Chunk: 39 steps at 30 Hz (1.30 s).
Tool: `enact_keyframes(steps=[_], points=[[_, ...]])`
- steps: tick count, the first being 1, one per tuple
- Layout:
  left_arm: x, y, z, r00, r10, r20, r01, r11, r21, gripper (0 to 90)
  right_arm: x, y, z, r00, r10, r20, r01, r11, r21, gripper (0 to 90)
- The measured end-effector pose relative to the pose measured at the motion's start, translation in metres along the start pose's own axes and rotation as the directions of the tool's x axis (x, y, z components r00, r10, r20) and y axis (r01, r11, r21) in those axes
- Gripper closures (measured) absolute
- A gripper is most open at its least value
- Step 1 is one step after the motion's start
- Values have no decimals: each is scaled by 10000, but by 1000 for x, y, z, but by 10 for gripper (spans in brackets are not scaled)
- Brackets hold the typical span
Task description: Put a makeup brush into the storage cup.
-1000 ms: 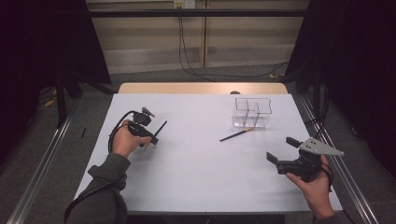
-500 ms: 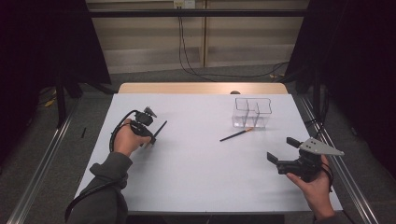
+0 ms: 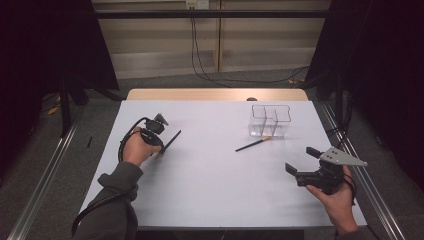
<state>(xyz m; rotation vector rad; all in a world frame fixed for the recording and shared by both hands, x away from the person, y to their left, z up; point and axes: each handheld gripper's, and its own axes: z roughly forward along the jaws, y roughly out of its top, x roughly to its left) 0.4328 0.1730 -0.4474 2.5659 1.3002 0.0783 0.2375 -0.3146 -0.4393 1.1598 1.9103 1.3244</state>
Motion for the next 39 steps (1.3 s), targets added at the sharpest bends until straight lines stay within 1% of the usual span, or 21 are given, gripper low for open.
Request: enact_keyframes(steps=[1,2,3,4,5,8,11,12,14,17,19,21,22,26,28,29,31,32,33,37,39], points=[[0,1,0,10000,14,-10,-14,10000,10,837,0,0,0,10000,-36,-3,36,10000,-13,19],[1,1,-1,9999,151,-14,-151,9997,216,838,0,0,0,10000,-20,-19,20,10000,-8,19],[-1,2,0,10000,63,-32,-62,9999,135,838,0,0,1,10000,-34,-20,34,10000,-7,19],[0,3,0,9998,204,-48,-203,9995,236,838,0,0,1,10000,-34,-24,34,10000,-11,19],[-1,2,0,10000,66,-41,-66,9998,169,838,0,0,1,10000,-18,-16,18,10000,10,19],[0,3,0,9999,162,-58,-160,9996,236,839,0,0,1,10000,-90,-8,90,10000,29,19],[-1,2,0,9999,118,-60,-117,9998,139,839,0,0,3,10000,-84,-49,85,9999,75,18],[0,1,-1,9997,232,-63,-231,9997,120,840,0,0,4,9999,-104,-60,104,9999,66,17],[0,1,-1,9997,234,-41,-234,9997,92,840,0,0,4,9999,-132,-47,132,9999,70,17],[0,-1,-2,9999,110,33,-109,9999,-42,840,1,0,5,9999,-88,-62,89,9999,135,17],[0,-3,-2,9997,-19,261,23,9999,-135,840,1,-1,6,9999,-118,-93,120,9997,201,17],[-1,-4,-3,9995,28,328,-24,9999,-129,840,1,-1,6,9998,-170,-102,172,9996,204,17],[-2,-6,-4,9989,-14,475,23,9998,-189,840,2,-1,7,9999,-91,-117,93,9997,228,16],[0,-8,-7,9989,37,476,-23,9996,-299,840,1,0,7,9998,-179,-122,182,9996,219,16],[-1,-9,-10,9982,-24,598,45,9994,-350,840,2,0,7,9998,-158,-126,160,9996,212,16],[-2,-9,-11,9984,-3,569,29,9989,-463,840,3,0,7,9998,-166,-145,169,9996,222,16],[-2,-10,-15,9973,69,736,-32,9987,-506,840,3,0,8,9997,-199,-154,203,9995,237,15],[-3,-10,-16,9963,-148,843,198,9981,-584,840,3,0,9,9997,-197,-143,200,9995,249,15],[-2,-10,-18,9964,26,845,20,9985,-549,840,4,0,9,9997,-168,-148,172,9995,266,16],[-7,-10,-21,9947,-16,1032,90,9974,-711,841,4,1,10,9996,-237,-174,241,9994,252,16],[-8,-9,-23,9950,171,980,-104,9976,-690,841,4,1,11,9995,-252,-213,257,9993,273,15]])
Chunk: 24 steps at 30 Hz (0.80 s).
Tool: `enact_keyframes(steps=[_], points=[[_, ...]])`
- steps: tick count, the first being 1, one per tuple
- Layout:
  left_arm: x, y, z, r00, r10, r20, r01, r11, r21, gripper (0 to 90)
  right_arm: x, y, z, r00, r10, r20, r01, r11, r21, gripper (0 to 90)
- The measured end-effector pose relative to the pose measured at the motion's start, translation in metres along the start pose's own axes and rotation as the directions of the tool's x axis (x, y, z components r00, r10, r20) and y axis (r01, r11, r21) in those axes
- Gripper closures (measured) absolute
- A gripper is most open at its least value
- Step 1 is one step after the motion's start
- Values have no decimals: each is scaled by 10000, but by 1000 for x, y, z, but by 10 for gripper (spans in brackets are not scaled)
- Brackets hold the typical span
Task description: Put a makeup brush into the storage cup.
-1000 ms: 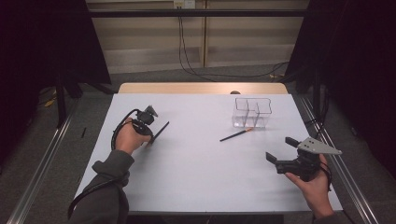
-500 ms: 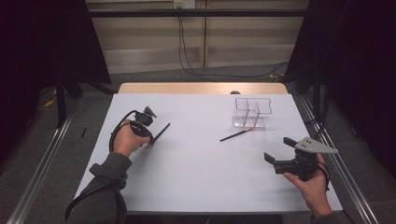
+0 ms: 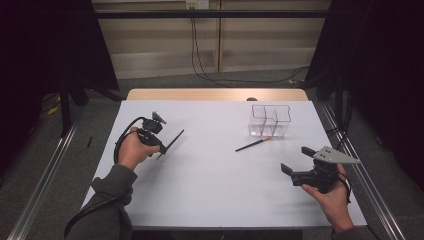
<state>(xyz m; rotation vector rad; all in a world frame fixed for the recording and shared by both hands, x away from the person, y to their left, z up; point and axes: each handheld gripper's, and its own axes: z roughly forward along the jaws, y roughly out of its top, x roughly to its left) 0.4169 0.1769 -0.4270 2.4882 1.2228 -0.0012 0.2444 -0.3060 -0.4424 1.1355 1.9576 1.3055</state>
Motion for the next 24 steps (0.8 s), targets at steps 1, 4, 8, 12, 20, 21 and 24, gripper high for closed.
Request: enact_keyframes(steps=[1,4,8,12,20,21,24], points=[[-2,0,0,10000,44,55,-44,10000,-17,841,0,0,0,10000,0,3,0,10000,-4,16],[-5,0,-2,9997,218,147,-217,9997,-98,841,1,0,1,10000,30,-20,-30,10000,1,16],[-11,0,-3,9990,332,298,-327,9993,-166,841,1,0,2,10000,-28,-31,28,10000,64,15],[-15,1,-3,9978,483,459,-473,9987,-214,841,1,0,3,9999,-13,-124,14,10000,83,14],[-28,3,-8,9936,851,745,-830,9960,-317,841,2,0,4,9997,-5,-232,10,9998,211,12],[-28,3,-8,9936,851,745,-830,9960,-317,841,2,0,4,9997,-5,-232,10,9998,211,12],[-33,4,-8,9908,1058,845,-1024,9938,-436,841,2,1,5,9995,-42,-303,49,9997,219,12]])
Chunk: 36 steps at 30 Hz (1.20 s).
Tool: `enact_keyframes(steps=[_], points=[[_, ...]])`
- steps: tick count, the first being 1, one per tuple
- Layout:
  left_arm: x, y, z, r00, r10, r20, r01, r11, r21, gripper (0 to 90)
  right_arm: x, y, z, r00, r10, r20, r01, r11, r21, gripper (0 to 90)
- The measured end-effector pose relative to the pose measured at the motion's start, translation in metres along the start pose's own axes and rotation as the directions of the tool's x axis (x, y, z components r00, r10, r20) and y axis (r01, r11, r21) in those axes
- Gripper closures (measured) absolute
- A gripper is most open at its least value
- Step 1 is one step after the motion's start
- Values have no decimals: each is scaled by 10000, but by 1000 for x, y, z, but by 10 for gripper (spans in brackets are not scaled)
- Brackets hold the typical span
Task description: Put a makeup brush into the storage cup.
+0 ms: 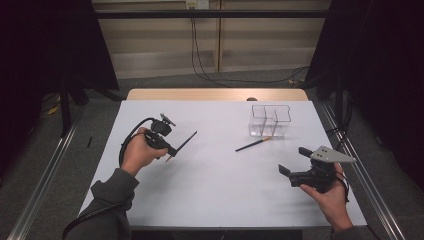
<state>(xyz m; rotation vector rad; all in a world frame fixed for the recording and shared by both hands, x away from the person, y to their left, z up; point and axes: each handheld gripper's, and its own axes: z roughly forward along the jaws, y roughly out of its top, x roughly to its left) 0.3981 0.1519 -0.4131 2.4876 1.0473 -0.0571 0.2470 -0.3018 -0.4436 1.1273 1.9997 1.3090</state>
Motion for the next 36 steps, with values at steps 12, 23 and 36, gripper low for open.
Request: enact_keyframes(steps=[12,23,36], points=[[-24,7,-3,9945,965,402,-965,9953,-41,841,-1,0,3,9998,8,-177,-5,9999,160,12],[-45,9,-6,9852,1556,717,-1545,9878,-209,841,-1,4,8,9983,-117,-563,138,9992,383,12],[-61,13,-5,9698,2217,1017,-2219,9750,-97,840,-2,12,18,9948,-206,-997,290,9961,832,13]])
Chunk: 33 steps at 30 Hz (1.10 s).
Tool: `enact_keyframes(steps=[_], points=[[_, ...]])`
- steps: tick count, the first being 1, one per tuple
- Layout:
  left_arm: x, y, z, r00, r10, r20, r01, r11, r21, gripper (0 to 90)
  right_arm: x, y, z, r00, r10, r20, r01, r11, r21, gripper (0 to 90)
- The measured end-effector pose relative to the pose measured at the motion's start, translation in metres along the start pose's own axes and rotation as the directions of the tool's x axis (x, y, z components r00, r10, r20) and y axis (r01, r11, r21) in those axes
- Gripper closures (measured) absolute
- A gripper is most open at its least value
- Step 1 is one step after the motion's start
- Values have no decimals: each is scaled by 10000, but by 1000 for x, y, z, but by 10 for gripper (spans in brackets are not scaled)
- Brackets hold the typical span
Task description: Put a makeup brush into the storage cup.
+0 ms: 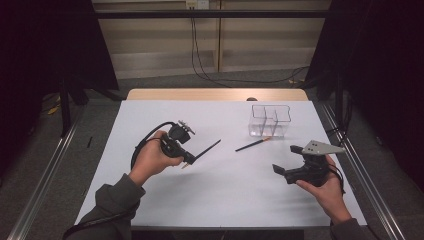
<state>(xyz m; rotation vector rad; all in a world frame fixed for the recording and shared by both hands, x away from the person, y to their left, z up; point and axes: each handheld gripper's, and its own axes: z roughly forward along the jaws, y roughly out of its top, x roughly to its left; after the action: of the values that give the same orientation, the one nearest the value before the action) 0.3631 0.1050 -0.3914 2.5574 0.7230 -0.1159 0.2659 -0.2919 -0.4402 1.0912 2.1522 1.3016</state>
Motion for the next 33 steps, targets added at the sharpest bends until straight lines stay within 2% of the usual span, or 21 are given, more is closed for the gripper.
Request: enact_keyframes(steps=[14,17,26,27,28,29,33], points=[[-18,11,8,9964,757,378,-760,9971,69,840,5,10,11,9963,-420,-747,481,9955,815,15],[-20,12,9,9958,782,474,-787,9969,86,840,8,13,14,9944,-580,-883,671,9922,1048,15],[-24,14,13,9931,993,626,-1009,9946,235,840,9,20,20,9921,-839,-930,963,9857,1380,14],[-25,14,14,9934,1010,548,-1023,9945,209,840,9,21,21,9917,-861,-957,991,9851,1406,14],[-25,15,14,9925,1029,656,-1044,9943,200,840,9,22,21,9925,-839,-892,962,9850,1436,14],[-26,15,14,9924,1044,645,-1059,9942,193,840,8,25,23,9913,-811,-1036,959,9844,1475,16],[-30,18,14,9912,1156,646,-1171,9929,199,840,8,29,25,9894,-953,-1098,1115,9820,1525,24]])
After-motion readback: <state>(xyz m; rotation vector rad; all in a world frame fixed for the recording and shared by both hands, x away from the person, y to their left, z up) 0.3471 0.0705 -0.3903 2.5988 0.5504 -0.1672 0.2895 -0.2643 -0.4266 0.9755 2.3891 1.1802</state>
